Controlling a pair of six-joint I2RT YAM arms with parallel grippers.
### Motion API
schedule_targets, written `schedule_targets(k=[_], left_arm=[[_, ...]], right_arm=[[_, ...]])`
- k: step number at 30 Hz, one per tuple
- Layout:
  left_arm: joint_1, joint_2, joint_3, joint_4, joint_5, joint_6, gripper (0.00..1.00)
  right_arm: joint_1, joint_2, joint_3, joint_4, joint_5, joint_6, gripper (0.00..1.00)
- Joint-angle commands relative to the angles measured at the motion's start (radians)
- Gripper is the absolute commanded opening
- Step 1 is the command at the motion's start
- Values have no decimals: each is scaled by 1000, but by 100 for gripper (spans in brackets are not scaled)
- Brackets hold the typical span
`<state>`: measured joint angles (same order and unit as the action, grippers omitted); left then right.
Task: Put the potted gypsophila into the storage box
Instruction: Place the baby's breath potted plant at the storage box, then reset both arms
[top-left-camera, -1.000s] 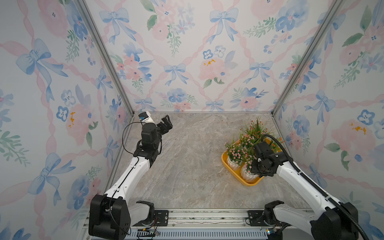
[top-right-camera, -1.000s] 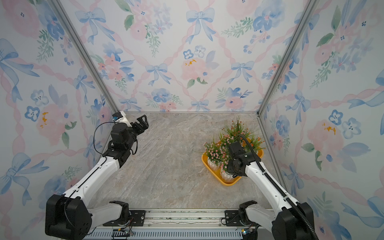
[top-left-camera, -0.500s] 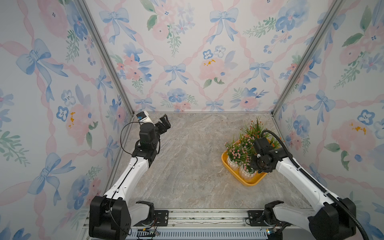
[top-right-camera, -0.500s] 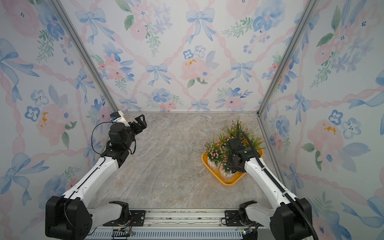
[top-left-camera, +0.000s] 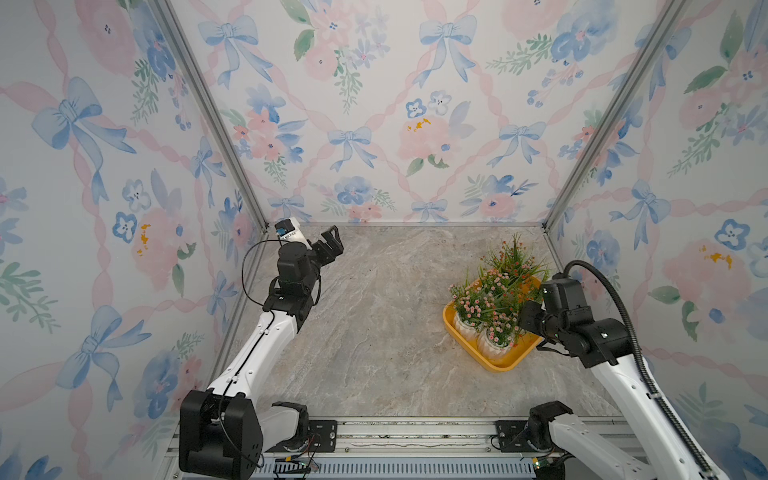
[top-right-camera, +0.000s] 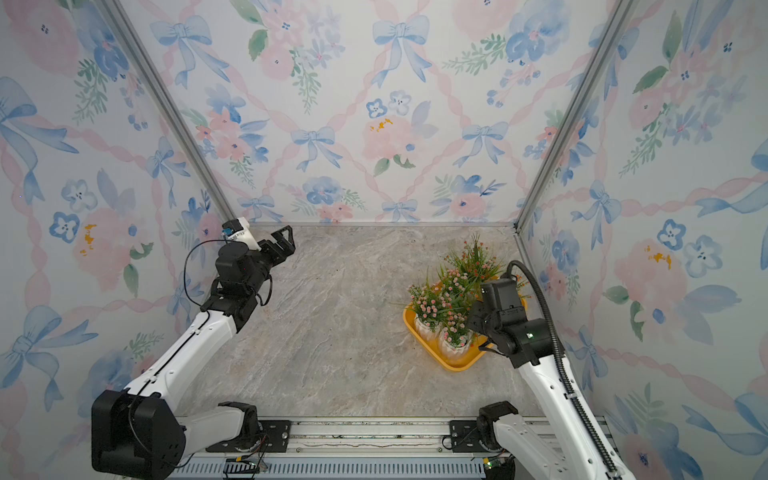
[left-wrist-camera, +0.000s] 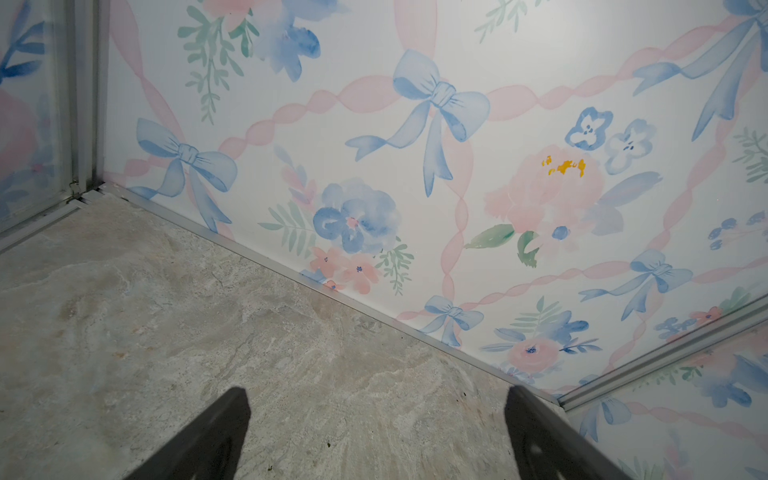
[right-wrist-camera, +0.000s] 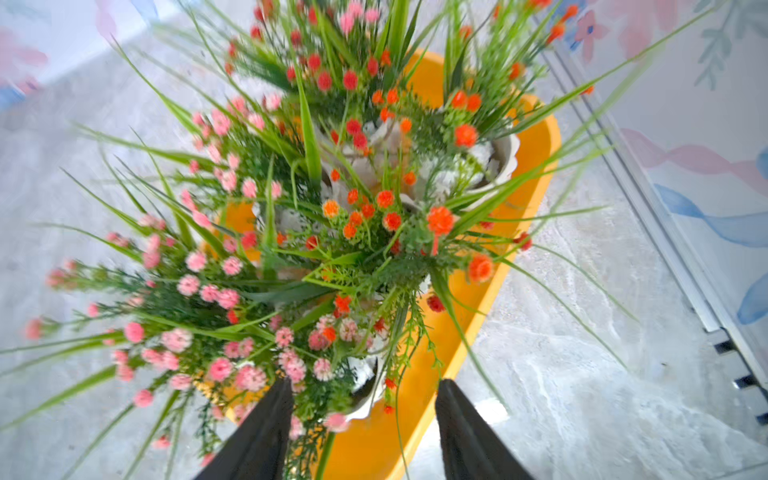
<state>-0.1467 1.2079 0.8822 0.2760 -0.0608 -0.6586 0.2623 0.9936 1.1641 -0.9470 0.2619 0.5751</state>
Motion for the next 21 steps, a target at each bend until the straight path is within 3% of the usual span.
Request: schedule_targets(k=[1, 3, 5, 6, 7, 8, 10, 13, 14, 17, 21], left_arm=[[4, -31, -37, 8, 23, -20, 98], [3, -83, -98, 6, 27, -8, 98], [4, -144, -159, 12, 6, 25, 98], [5, -164, -177, 17, -5, 80, 98], [6, -174, -177, -7, -40, 102, 98], [16, -181, -173, -22, -73, 103, 98], [63, -184, -159, -28, 13, 144, 98], [93, -196, -181, -100, -29, 318, 98], [128, -207, -184, -125, 3, 347, 98], [185, -280, -259, -128, -3, 392, 98], [203, -416, -421, -99, -71, 497, 98]], right_arm=[[-4, -35, 29, 67, 69, 14, 62], [7, -61, 30, 116, 99, 13, 71], [16, -64, 65, 108, 236, 10, 80], [14, -61, 83, 126, 261, -46, 97], [35, -50, 117, 87, 371, -67, 97], [49, -40, 166, 38, 520, -6, 97], [10, -35, 227, 137, 392, -113, 97], [-1, -4, 310, 152, 411, -264, 97], [-5, 7, 339, 111, 419, -313, 97], [-36, -18, 333, 32, 452, -332, 97], [-80, -158, 152, 101, 432, -279, 97]])
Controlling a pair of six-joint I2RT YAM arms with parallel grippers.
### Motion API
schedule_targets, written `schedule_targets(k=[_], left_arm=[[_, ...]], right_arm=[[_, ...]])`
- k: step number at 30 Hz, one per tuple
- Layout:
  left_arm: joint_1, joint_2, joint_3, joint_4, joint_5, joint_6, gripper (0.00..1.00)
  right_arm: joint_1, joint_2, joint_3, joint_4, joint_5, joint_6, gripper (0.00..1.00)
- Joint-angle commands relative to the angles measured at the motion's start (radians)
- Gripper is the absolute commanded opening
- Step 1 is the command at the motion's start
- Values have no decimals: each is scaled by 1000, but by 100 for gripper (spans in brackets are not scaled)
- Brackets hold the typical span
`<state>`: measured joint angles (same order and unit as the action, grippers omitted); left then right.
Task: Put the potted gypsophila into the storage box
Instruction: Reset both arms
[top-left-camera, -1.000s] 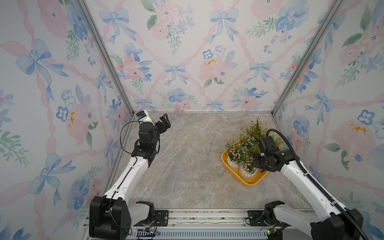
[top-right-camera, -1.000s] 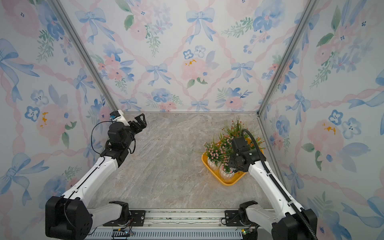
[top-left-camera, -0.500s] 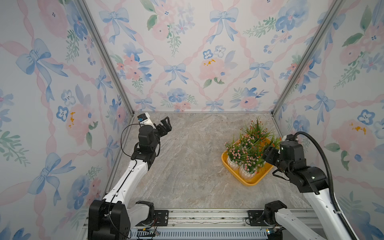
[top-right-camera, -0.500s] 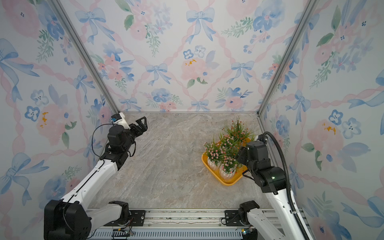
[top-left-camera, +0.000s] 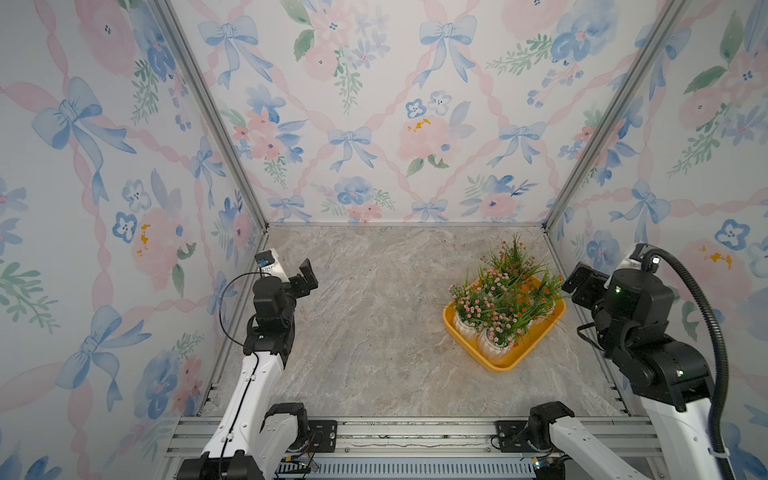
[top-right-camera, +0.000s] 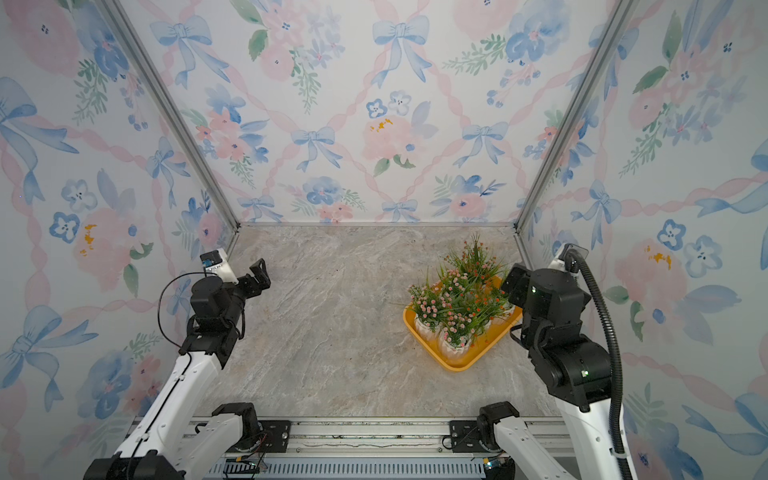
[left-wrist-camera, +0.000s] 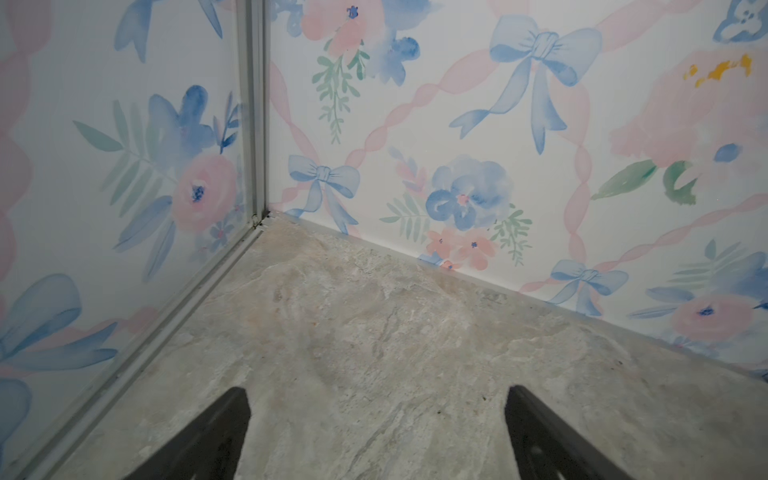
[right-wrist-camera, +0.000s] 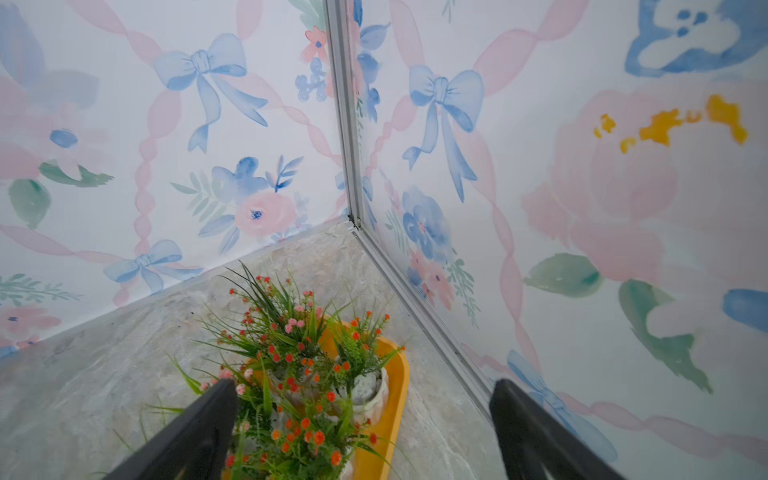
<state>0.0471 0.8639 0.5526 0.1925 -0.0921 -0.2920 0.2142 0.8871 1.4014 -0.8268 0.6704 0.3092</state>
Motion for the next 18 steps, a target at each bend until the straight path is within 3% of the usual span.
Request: schedule_targets(k=[1, 5, 9, 14, 18], left_arm=[[11, -105, -139, 8, -56, 145, 98], [22, -235, -341, 223, -60, 177, 98], [22, -234, -366, 308, -169, 143, 98], [21, -131, -400, 435, -133, 69, 98], [14, 15, -453, 631, -187, 17, 98]], right_arm=[[-47, -75, -114, -25, 20, -5, 97], [-108, -123, -175, -98, -10, -9, 97], [-143, -114, -215, -145, 21, -27, 97], [-184, -143, -288, -150, 30, 29, 97], [-207, -206, -401, -135, 38, 81, 97]])
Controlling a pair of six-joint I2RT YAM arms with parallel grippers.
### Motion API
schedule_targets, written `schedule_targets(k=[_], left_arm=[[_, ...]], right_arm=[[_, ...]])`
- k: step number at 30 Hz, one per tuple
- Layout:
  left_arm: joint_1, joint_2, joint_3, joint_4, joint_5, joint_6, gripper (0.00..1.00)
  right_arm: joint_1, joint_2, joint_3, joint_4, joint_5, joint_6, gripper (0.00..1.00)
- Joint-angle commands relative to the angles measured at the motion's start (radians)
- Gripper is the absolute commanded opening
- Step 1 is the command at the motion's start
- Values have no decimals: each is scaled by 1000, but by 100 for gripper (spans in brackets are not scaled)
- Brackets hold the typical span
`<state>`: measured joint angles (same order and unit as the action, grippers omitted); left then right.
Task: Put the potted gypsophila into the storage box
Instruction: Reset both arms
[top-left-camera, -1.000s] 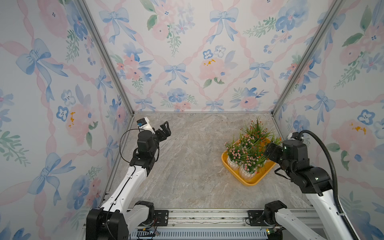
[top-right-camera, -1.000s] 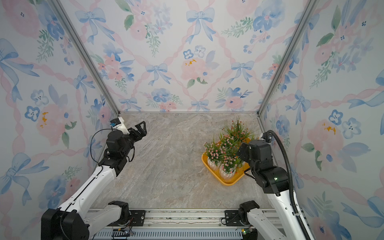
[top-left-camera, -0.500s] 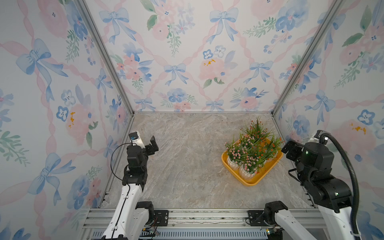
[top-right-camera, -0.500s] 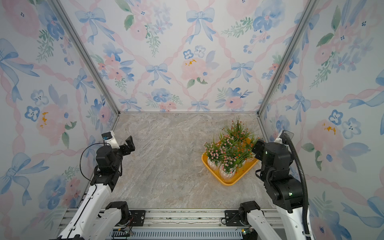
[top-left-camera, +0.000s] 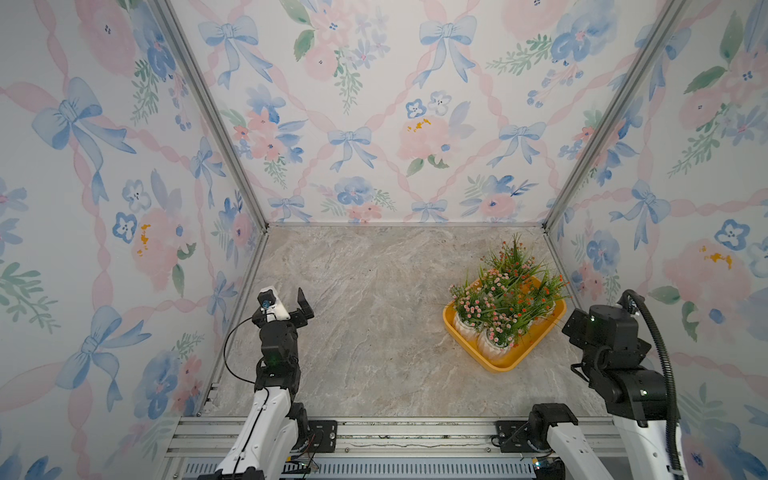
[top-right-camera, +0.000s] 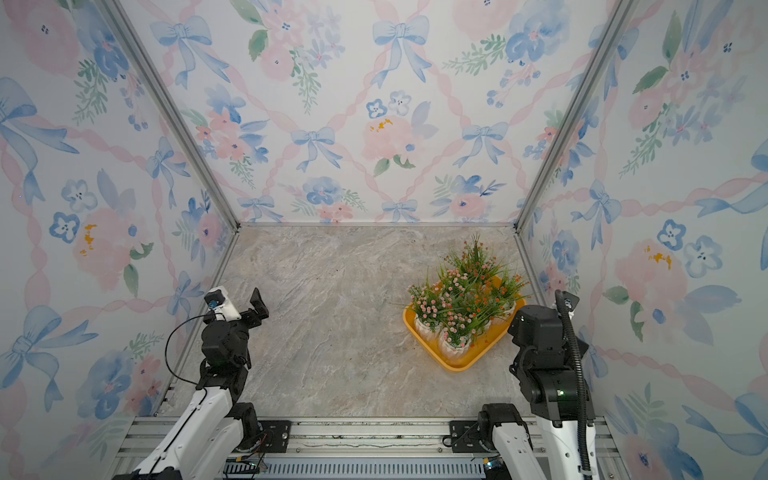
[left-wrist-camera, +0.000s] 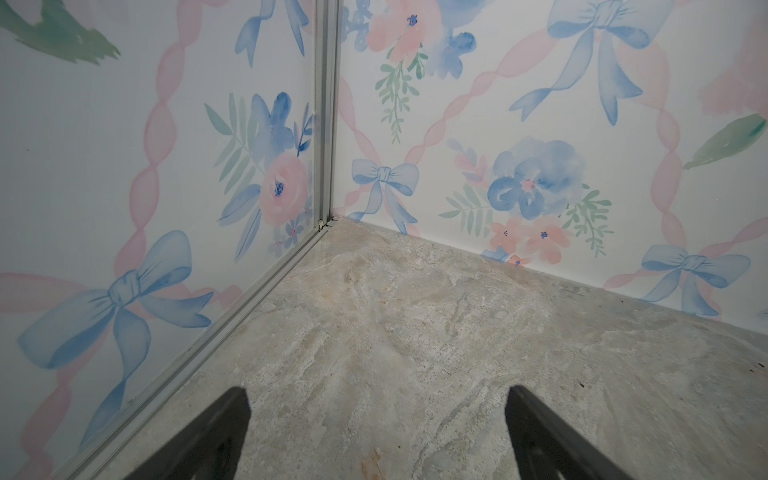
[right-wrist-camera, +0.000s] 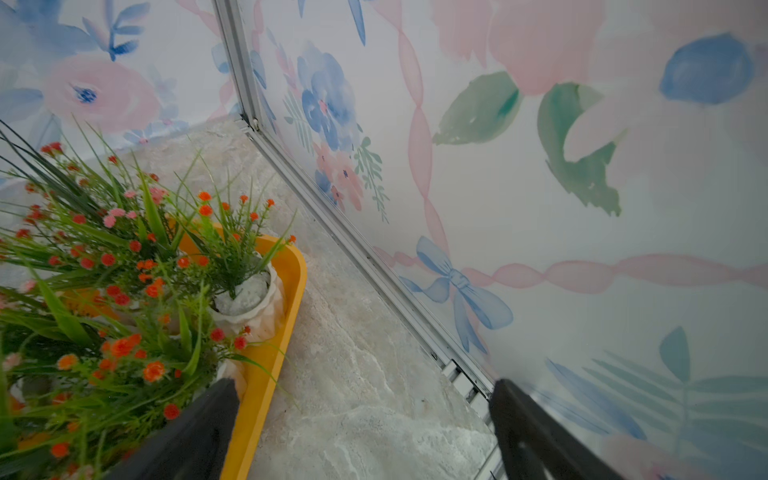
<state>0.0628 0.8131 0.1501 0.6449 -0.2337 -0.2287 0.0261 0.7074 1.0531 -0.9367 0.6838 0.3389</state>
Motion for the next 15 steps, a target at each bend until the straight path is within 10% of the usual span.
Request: schedule_targets(k=[1, 15], left_arm=[[-4, 98, -63, 219, -63, -45, 98], [-57, 570, -49, 682, -55, -12, 98]], right_arm=[[-24, -41, -77, -24, 24, 67, 97], [-29, -106, -190, -17, 23, 97, 97]])
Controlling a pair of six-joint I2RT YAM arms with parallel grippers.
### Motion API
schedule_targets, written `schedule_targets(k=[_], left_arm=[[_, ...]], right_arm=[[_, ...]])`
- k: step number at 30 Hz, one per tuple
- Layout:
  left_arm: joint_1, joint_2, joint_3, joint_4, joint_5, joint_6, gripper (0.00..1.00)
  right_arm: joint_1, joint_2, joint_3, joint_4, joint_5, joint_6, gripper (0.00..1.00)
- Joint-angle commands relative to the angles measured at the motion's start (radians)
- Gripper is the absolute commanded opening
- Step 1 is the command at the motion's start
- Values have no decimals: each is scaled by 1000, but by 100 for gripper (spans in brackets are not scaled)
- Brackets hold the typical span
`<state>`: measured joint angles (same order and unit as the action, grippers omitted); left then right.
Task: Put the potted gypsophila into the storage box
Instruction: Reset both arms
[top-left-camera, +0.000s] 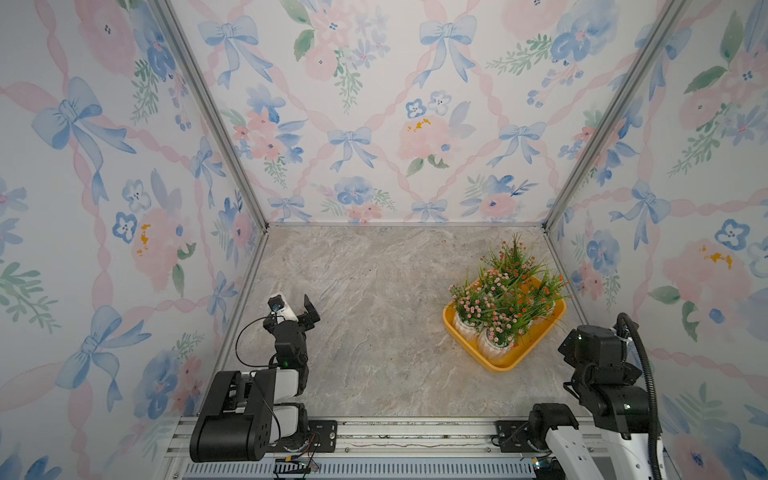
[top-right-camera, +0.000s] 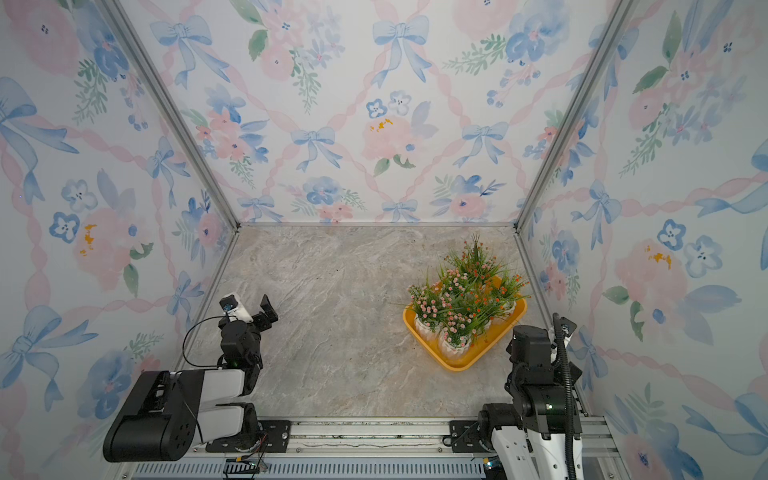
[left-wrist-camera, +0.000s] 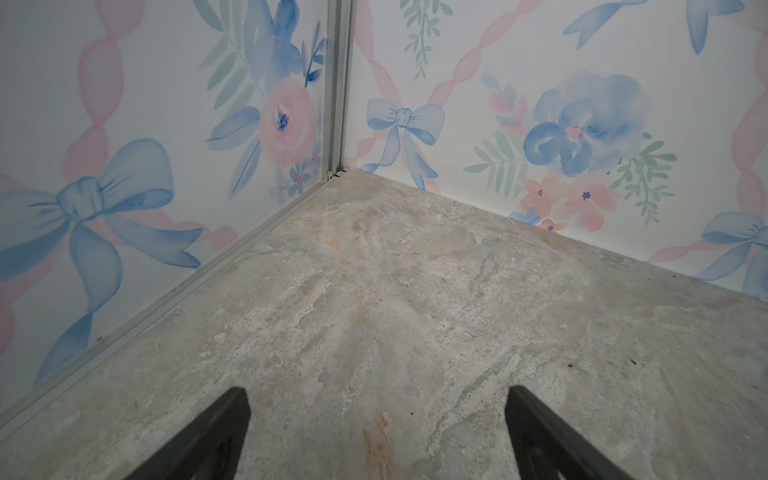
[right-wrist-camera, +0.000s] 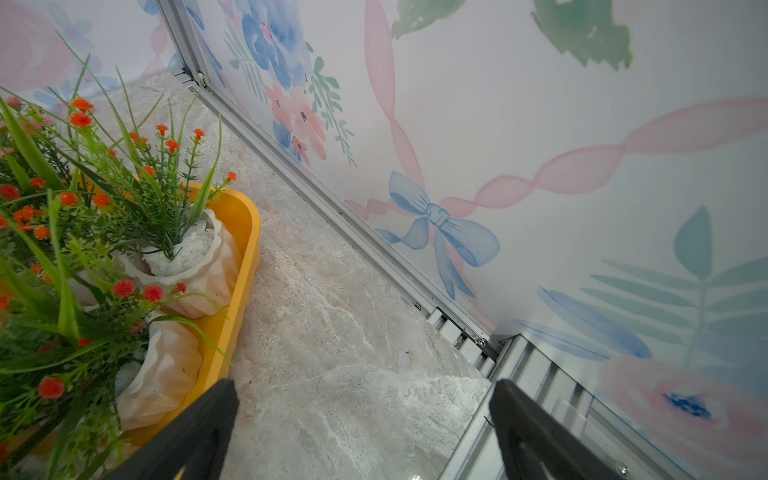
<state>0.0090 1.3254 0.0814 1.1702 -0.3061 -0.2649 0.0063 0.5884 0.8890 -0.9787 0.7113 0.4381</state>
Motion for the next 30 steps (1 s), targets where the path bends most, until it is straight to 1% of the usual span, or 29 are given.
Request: schedule_targets(k=[1, 3, 6, 7, 8, 9, 10, 12, 15, 18, 21, 24, 27, 29, 30], left_arm=[[-6, 83, 30, 179, 39, 42, 98], [-15, 93, 38, 173, 107, 80, 98], [-42, 128, 50, 177, 167, 135, 98], [-57, 174, 54, 210, 171, 157, 98], [-70, 245, 65, 304, 183, 180, 98], [-73, 230, 96, 196, 198, 188, 98], [-78, 200, 120, 104, 188, 191, 98], [-91, 234, 106, 192, 167, 202, 98], [-92, 230, 106, 184, 166, 202, 98], [-92, 228, 105, 186, 162, 202, 98], [-95, 227, 104, 185, 159, 203, 98], [-97, 226, 103, 186, 151, 204, 98], [-104, 226, 104, 186, 128, 204, 98], [-106, 226, 103, 186, 122, 204, 98], [-107, 226, 103, 186, 122, 204, 98]], right_arm=[[-9, 21, -36, 50, -20, -3, 97], [-10, 52, -64, 120, -47, -3, 97], [-9, 117, -102, 249, -48, -9, 97], [-9, 135, -119, 313, -53, -27, 97], [-9, 155, -139, 385, -63, -59, 97], [-10, 176, -157, 465, -76, -88, 97], [-9, 193, -177, 537, -90, -111, 97], [-9, 239, -236, 710, -120, -161, 97], [-9, 334, -324, 951, -174, -184, 97], [-3, 456, -385, 1146, -252, -204, 97], [33, 570, -438, 1353, -249, -259, 97], [48, 658, -469, 1503, -275, -267, 97], [71, 767, -481, 1638, -263, -310, 97], [83, 797, -476, 1695, -261, -358, 97], [78, 815, -475, 1718, -266, -359, 97]])
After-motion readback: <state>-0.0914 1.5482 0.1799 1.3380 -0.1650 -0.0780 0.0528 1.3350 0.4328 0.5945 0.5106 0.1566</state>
